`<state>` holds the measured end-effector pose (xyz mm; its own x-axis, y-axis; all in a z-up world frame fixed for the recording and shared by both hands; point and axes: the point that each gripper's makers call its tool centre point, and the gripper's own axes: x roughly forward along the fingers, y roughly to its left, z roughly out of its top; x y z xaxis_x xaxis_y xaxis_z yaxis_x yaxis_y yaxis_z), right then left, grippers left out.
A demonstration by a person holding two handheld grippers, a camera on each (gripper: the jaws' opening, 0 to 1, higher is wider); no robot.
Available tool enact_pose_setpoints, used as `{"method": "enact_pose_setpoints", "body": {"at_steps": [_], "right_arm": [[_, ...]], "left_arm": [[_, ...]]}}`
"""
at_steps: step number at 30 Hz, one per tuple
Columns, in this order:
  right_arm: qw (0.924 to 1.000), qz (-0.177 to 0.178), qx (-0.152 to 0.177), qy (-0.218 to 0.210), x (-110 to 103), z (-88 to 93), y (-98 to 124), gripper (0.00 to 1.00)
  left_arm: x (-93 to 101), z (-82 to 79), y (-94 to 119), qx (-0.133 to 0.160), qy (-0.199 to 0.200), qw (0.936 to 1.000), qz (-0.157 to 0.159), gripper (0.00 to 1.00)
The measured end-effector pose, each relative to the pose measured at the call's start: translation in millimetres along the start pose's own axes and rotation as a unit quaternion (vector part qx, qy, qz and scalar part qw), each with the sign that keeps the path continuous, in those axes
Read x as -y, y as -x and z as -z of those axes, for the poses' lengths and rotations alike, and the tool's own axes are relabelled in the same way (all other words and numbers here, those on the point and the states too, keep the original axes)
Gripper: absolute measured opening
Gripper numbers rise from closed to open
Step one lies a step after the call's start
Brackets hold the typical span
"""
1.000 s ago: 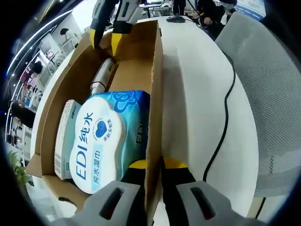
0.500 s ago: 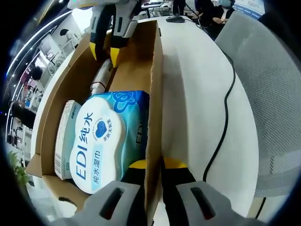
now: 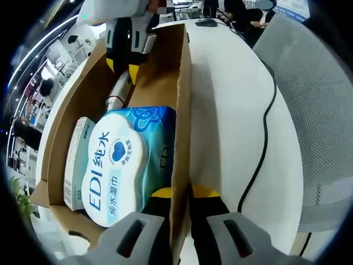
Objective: Operate the shoe box by opening the lid, removing the specified soft item, and placing it in the target area until the item is outside and the box remains undamaged.
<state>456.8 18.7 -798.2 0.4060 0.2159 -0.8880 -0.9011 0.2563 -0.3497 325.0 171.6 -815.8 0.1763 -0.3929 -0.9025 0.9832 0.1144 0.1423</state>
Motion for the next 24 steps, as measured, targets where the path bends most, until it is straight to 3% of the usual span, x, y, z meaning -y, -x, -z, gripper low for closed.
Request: {"method": "enact_pose_setpoints", "body": {"at_steps": [8,11,14,16,18,21,24], "right_arm": [[0.9995,-0.026,-0.007,-0.015,-1,0.1,-2,0.19],[0.9968,-0.064,-0.017,-0.046,-10,1.2,3,0.18],[0.9873,-0.106,-0.025,-0.115,-22,1.4,9,0.17],[0.972,-0.138,-0.042,-0.186,-32,2.9,14,0.17],[0.9641,-0.147,-0.046,-0.216,-36,4.5,16,0.16],[0.9717,-0.132,-0.045,-0.191,-37,5.7,16,0.16],[0.9733,-0.131,-0.046,-0.183,-41,3.2,16,0.17]], "left_arm": [[-0.9,-0.3,0,0.001,-0.001,1.0,0.0,0.03],[-0.9,-0.6,-1,0.001,0.0,1.0,0.0,0.03],[-1.0,-0.9,-1,0.001,0.0,1.0,0.0,0.03],[-0.9,-1.0,-1,0.001,0.0,1.0,-0.001,0.03],[-0.9,-1.1,-1,0.001,0.0,1.0,-0.001,0.03],[-0.7,-1.1,0,0.001,-0.001,1.0,-0.001,0.04],[-0.6,-1.1,0,0.001,-0.001,1.0,-0.001,0.03]]}}
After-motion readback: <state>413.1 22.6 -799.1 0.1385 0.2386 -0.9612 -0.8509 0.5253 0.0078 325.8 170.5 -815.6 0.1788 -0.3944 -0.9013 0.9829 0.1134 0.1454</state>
